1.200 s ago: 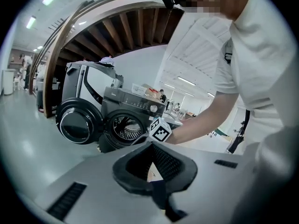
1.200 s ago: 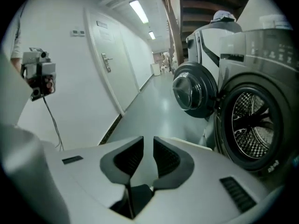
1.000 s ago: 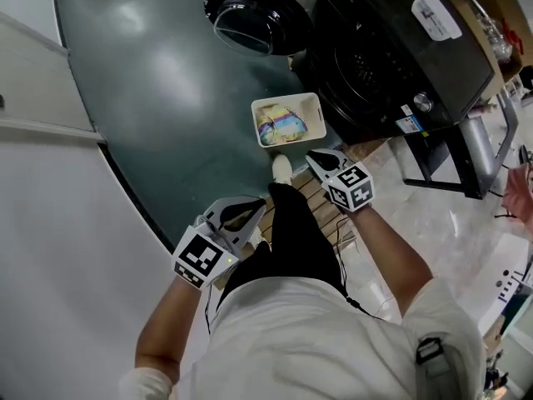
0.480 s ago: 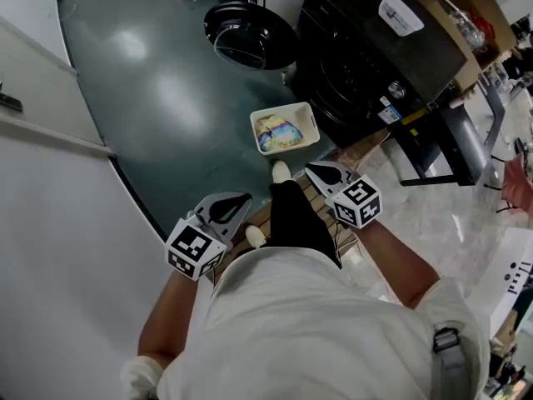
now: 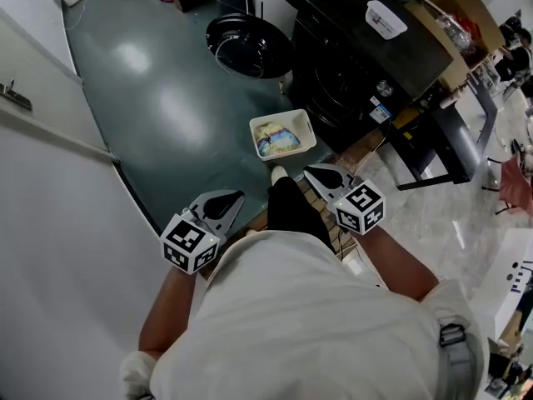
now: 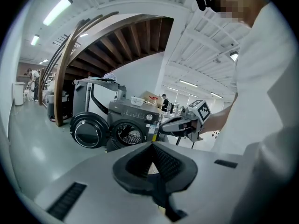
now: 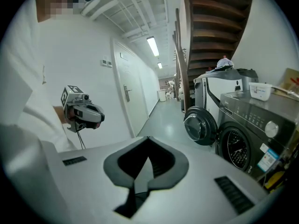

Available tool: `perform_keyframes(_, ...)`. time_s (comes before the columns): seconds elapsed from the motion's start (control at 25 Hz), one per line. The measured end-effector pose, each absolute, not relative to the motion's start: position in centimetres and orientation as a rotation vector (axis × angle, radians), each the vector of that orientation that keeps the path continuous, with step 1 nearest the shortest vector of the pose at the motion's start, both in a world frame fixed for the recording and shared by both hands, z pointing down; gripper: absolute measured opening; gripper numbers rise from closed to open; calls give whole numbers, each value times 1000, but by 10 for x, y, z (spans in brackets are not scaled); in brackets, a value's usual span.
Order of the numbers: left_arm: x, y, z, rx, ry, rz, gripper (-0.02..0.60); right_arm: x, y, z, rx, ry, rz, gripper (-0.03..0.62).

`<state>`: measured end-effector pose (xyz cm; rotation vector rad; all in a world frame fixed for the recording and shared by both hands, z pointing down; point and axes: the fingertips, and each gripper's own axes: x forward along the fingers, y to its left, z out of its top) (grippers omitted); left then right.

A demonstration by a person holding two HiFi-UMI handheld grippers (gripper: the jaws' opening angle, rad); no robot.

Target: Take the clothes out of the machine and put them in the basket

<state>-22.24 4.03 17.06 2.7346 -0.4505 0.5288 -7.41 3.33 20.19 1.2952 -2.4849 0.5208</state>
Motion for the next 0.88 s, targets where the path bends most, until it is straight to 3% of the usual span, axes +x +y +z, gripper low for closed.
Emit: perform_keyframes(0.88, -246, 52, 177, 2717, -560, 487, -3, -108, 58, 185, 1230, -2574, 440, 5)
